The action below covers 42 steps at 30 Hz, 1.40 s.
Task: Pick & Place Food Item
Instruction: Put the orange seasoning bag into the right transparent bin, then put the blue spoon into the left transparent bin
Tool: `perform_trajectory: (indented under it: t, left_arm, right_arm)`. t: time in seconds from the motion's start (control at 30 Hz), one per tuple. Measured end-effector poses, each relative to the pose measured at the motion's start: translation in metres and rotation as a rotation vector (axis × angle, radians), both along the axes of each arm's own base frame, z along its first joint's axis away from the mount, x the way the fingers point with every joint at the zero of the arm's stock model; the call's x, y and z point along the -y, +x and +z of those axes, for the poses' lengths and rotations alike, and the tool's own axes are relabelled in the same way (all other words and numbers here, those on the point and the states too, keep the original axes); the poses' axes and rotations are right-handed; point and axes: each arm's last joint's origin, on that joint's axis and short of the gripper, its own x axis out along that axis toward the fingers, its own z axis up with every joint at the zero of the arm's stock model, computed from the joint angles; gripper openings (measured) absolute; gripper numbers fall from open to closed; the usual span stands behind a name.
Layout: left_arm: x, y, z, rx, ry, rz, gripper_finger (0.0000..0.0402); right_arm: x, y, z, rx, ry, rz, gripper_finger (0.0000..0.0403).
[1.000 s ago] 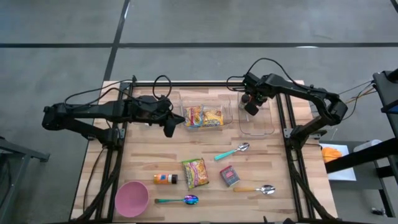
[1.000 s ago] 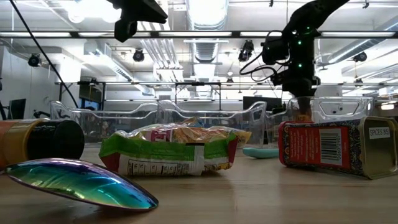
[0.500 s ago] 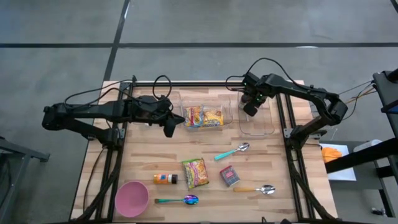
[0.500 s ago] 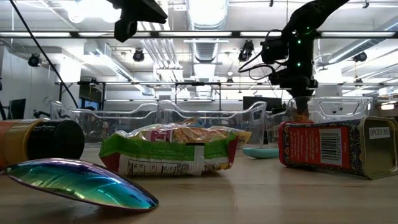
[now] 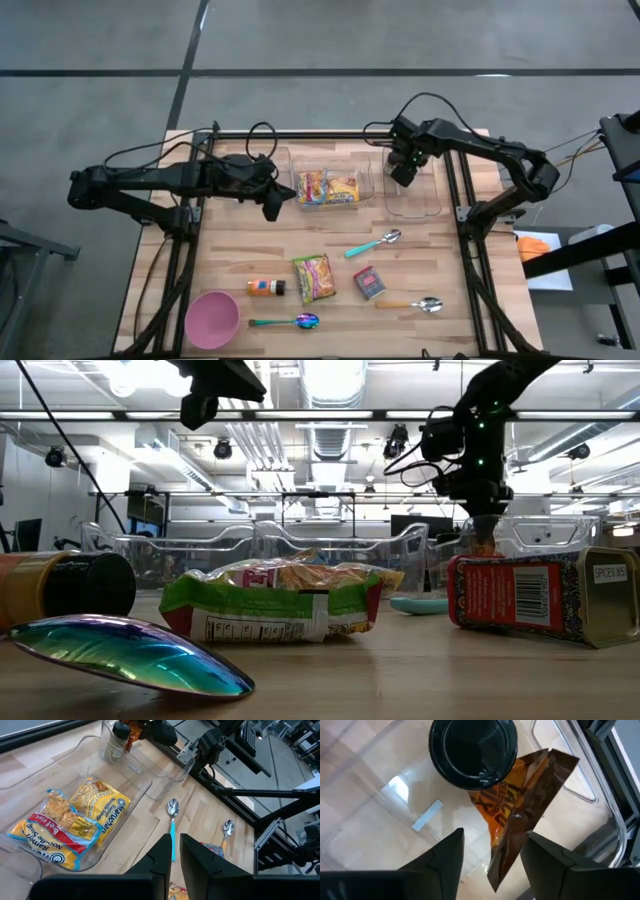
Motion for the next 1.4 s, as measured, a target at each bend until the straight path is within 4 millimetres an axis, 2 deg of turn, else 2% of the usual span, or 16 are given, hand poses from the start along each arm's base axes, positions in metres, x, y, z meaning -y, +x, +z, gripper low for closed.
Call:
perform_trajectory:
  t: [0.37, 0.53, 0.63, 0.8, 1.0, 1.2, 1.4]
  left_arm:
    - [0.0, 0.0, 0.0, 0.0, -0.001, 0.0, 0.0047]
    - [0.0, 0.0, 0.0, -0.002, -0.002, 0.0, 0.0047]
    - [0.0, 0.0, -0.001, -0.005, -0.023, 0.013, 0.0047]
    - [-0.002, -0.001, -0.001, -0.009, -0.053, 0.042, 0.0047]
    - [-0.007, -0.001, -0.001, -0.01, -0.03, 0.071, 0.0048]
    - [-0.012, -0.002, -0.001, -0.012, -0.016, 0.086, 0.0048]
    - [-0.013, -0.002, -0.002, -0.016, -0.011, 0.088, 0.0048]
  right_arm:
    - [0.002, 0.004, 0.025, 0.066, -0.005, -0.013, 0.019]
    - [-0.002, -0.001, 0.051, 0.133, -0.049, -0.033, 0.019]
    - [-0.012, -0.007, 0.068, 0.188, -0.088, -0.017, 0.019]
    - [-0.045, -0.015, 0.088, 0.3, -0.062, 0.14, 0.019]
    - [-0.095, -0.014, 0.096, 0.308, -0.038, 0.415, 0.019]
    - [-0.147, 0.003, 0.092, 0.312, 0.011, 0.673, 0.019]
    - [-0.194, 0.027, 0.075, 0.281, 0.063, 0.842, 0.019]
